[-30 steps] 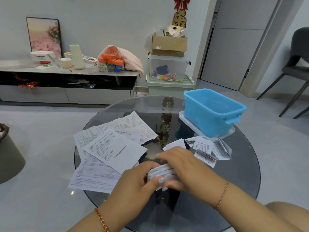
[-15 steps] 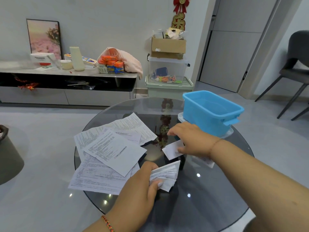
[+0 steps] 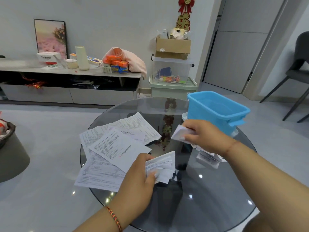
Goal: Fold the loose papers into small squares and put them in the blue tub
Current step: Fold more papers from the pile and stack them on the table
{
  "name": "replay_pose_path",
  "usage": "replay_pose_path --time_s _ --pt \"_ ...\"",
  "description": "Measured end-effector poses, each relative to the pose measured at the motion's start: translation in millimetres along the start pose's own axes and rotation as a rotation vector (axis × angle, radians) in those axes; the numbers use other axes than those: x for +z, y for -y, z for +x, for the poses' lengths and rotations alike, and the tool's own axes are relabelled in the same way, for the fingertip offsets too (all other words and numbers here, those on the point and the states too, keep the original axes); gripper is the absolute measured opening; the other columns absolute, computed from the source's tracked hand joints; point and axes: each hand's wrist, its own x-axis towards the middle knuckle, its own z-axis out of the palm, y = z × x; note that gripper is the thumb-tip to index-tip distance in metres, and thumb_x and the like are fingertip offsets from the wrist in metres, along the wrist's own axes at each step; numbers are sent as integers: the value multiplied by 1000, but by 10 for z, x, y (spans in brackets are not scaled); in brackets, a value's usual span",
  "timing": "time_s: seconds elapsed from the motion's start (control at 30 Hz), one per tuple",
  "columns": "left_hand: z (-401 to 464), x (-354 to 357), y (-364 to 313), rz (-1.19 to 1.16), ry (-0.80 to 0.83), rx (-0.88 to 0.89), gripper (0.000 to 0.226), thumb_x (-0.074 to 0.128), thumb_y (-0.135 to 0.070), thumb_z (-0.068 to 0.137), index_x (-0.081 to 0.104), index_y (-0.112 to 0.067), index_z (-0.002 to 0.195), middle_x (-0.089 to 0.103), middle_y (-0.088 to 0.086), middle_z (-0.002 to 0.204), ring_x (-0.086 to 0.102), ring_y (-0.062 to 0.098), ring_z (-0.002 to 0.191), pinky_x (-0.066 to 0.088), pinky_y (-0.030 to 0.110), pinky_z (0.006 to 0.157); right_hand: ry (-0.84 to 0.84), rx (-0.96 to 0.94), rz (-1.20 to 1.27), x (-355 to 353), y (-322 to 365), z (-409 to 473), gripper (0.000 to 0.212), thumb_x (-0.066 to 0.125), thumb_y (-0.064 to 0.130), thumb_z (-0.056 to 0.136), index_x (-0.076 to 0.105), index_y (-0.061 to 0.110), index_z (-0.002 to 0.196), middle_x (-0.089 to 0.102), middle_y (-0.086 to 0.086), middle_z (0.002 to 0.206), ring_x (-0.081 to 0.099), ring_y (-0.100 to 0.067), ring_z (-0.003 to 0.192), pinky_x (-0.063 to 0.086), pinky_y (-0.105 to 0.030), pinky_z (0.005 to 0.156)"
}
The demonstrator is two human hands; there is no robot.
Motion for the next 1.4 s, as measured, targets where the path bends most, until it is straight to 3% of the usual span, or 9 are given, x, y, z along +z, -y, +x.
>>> replay_pose_path --time_s 0.07,0.2,0.33,0.53,0.63,0.8,1.1,1.27,1.4 --pt "20 6 4 -30 8 3 25 51 -21 94 40 -36 110 53 -21 106 51 -6 95 38 3 70 -75 -88 134 -53 133 -280 15 65 20 86 58 15 74 52 5 71 46 -4 66 37 -16 60" --pt "47 27 -1 -61 62 38 31 51 -15 93 39 -36 112 53 -20 108 51 -6 99 38 3 76 -50 -396 -153 402 259 -643 16 60 31 85 57 17 78 48 6 86 41 -8 81 38 -23 69" --pt "37 35 -9 -62 95 64 42 50 -8 91 35 -40 115 47 -24 112 46 -12 103 34 -3 78 -215 -374 -264 784 137 -672 16 59 34 81 46 24 85 45 7 91 38 -12 82 38 -25 64" --pt "36 62 -26 -59 148 51 49 49 -9 91 31 -47 116 44 -23 116 47 -4 106 37 6 82 -380 -316 -217 993 146 -663 60 85 29 61 46 20 106 41 6 99 44 -12 88 42 -20 71" --pt "33 68 -53 -75 160 38 50 51 -8 88 32 -46 114 47 -19 114 49 0 103 42 12 83 -458 -311 -294 1013 187 -664 55 81 37 60 46 19 98 43 2 99 44 -17 87 46 -27 72" --pt "25 96 -146 -161 184 7 52 50 3 80 35 -37 110 49 -8 106 51 1 84 39 8 63 -510 -291 -255 1082 210 -652 33 53 39 70 39 17 91 41 1 104 43 -19 92 34 -29 80" --pt "16 105 -278 -235 205 -21 49 53 3 81 32 -30 111 45 -9 104 46 -16 80 39 3 65 -129 -320 24 971 197 -630 35 48 19 81 33 25 111 41 3 109 38 -7 98 38 -22 88" --pt "30 127 -189 -122 199 38 33 53 -11 91 34 -34 106 47 -10 106 43 -15 88 36 1 70 -135 -341 -39 914 128 -577 13 56 14 82 55 18 95 50 1 96 43 -12 89 39 -23 77" --pt "49 131 -113 2 148 129 26 56 -16 90 38 -32 99 51 -11 98 46 -5 89 36 7 70 -290 -344 -189 915 173 -626 13 61 19 78 51 20 87 52 1 84 42 -14 77 34 -24 66"
